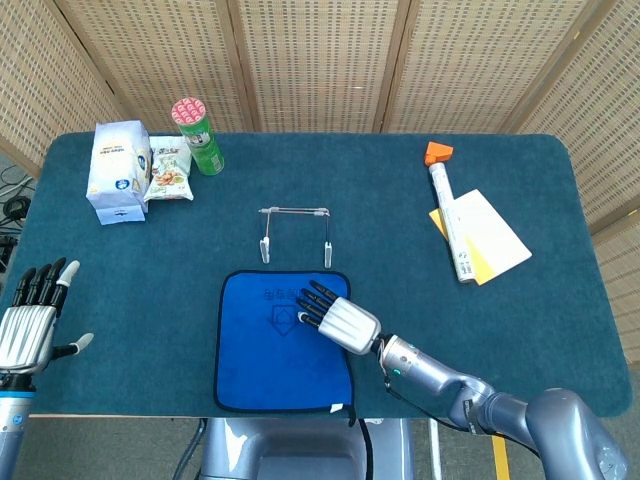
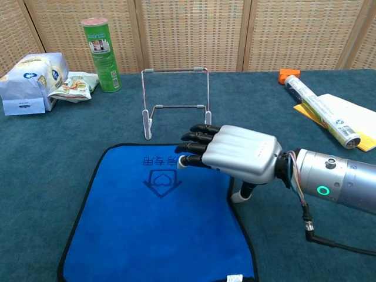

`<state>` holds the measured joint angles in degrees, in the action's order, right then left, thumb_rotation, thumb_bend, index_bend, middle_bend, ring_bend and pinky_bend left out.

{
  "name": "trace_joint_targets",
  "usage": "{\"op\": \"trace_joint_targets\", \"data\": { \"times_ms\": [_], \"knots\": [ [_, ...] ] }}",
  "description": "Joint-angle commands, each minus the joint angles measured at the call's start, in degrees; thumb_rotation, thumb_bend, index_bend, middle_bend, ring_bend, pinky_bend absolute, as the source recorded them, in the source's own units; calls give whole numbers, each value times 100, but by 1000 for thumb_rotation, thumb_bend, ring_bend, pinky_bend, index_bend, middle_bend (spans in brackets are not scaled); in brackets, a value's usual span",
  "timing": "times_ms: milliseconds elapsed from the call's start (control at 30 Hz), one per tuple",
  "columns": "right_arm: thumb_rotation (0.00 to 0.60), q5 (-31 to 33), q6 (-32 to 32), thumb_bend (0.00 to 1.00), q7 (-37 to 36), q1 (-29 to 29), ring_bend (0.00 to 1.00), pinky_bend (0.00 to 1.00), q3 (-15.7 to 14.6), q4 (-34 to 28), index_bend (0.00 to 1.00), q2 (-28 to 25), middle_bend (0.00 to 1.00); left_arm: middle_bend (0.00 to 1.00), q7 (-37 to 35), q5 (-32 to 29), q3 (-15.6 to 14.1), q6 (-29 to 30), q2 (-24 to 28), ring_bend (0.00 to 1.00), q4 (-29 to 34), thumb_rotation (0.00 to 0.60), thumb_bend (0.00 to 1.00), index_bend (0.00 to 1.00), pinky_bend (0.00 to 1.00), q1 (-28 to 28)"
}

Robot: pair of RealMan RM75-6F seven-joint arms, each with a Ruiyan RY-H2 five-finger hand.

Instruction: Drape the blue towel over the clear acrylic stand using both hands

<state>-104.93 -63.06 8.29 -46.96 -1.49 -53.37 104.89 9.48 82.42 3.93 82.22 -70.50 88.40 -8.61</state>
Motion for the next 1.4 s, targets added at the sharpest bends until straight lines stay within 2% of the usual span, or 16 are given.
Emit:
{"op": "trace_joint_targets", "data": {
  "times_ms": [33,167,367,467,667,733,800,867,1067,1167,1200,1267,1400],
  "knots": [
    [600,10,-11,25,10,-18,0,55,-5,-8,281,20,125,0,-9,1,-2,4,5,0,0,600,0,0,0,3],
    [600,1,-99,154,-52,-34,1,74,-16,-18,396,40,141,0,-31,3,-10,-8,7,0,-13,600,0,0,0,1],
    [600,-37,-178,353,-153,-61,5,85,-73,67,497,84,151,0,-37,1,-20,-56,-4,0,-39,600,0,0,0,-22],
    [600,-34,-173,399,-166,-70,6,88,-97,115,555,114,151,0,-37,37,-34,-70,-22,0,-64,600,0,0,0,-39],
    [600,-12,-192,414,-220,-87,6,89,-113,195,596,179,151,0,-204,354,-121,-130,-142,0,-380,600,1,0,0,-166],
    [600,12,-190,414,-252,-96,6,94,-108,214,600,194,151,0,-305,561,-160,-174,-213,0,-645,600,29,55,0,-273],
    [600,34,-184,414,-287,-102,6,97,-109,224,600,204,151,0,-521,1061,-196,-19,-391,0,-1216,600,61,156,0,-462],
    [600,42,-181,414,-295,-105,10,104,-122,233,603,208,151,0,-853,1657,-309,205,-642,0,-2068,600,73,233,0,-680],
    [600,61,-194,414,-237,-111,13,132,-141,228,615,198,158,0,-1757,2720,-636,666,-1348,0,-4166,600,72,262,0,-1325],
    [600,58,-241,414,-189,-126,13,132,-122,164,615,180,162,0,-2029,3369,-939,1063,-1942,0,-5536,600,72,270,0,-1741],
    [600,67,-240,414,-160,-136,13,132,-110,130,615,162,164,0,-2164,3448,-989,1180,-2217,0,-6059,600,71,273,0,-1850],
    [600,94,-229,414,-137,-144,13,132,-90,78,614,139,168,0,-2398,3470,-1041,1353,-2527,0,-6612,600,71,284,0,-1932],
    [600,135,-210,414,-102,-159,13,132,-62,9,615,95,169,0,-2651,3486,-1162,1497,-2932,0,-7221,600,71,306,0,-2073]
  ]
}}
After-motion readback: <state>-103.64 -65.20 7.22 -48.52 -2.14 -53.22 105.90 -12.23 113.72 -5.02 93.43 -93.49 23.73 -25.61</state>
